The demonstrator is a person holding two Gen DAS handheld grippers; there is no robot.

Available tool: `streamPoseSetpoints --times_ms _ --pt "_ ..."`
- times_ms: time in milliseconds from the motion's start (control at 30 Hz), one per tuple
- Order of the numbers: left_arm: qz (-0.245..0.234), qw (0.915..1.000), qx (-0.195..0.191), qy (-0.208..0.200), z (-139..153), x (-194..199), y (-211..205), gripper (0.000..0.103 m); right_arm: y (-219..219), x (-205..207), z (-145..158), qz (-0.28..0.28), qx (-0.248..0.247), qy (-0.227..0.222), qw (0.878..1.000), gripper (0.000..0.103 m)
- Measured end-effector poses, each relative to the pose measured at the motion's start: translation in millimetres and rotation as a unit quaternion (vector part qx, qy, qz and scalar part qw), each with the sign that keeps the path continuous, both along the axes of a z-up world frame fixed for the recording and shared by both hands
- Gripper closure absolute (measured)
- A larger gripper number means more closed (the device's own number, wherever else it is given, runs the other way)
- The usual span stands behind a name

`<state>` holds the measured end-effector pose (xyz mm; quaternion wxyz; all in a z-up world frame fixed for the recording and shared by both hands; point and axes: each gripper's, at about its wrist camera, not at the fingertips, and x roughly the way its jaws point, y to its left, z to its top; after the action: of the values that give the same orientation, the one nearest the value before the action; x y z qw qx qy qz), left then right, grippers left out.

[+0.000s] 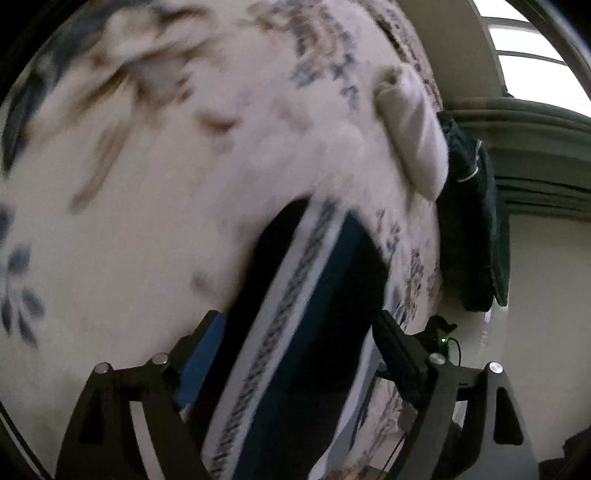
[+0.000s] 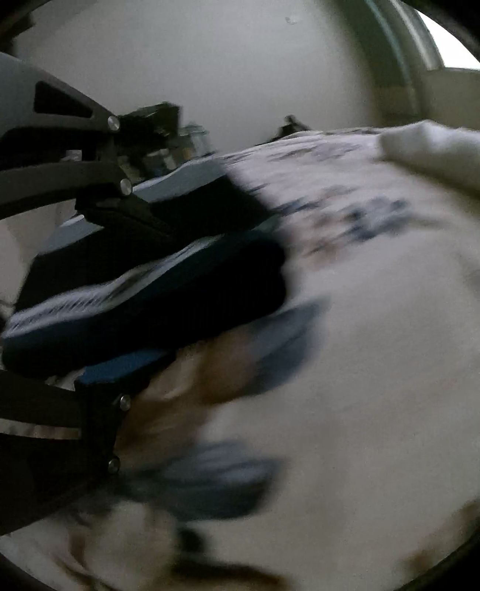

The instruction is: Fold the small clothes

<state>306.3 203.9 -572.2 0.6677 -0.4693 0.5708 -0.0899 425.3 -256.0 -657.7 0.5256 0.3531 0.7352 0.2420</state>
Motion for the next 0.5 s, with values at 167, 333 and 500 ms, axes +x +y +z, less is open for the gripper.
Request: streamPoseSetpoints --times_ms 167,333,500 --pt "-0.026 0.9988 -0.038 0.018 -26.2 -10.2 -17.2 0.021 18.3 -37.6 -24.7 0.034 0.055 0.030 0.997 0.039" --pt "-0.079 0.9957 -0.047 0.010 -32.1 8.6 -41.2 0.016 49.6 -39.9 -36.5 0.022 0.128 0.038 0.991 0.031" --pt "-0.100 0.9936 -0.053 0.008 -38.1 26.8 -52.2 0.011 93.5 -34.0 -44.4 0.029 0.180 0.045 0.982 0.031"
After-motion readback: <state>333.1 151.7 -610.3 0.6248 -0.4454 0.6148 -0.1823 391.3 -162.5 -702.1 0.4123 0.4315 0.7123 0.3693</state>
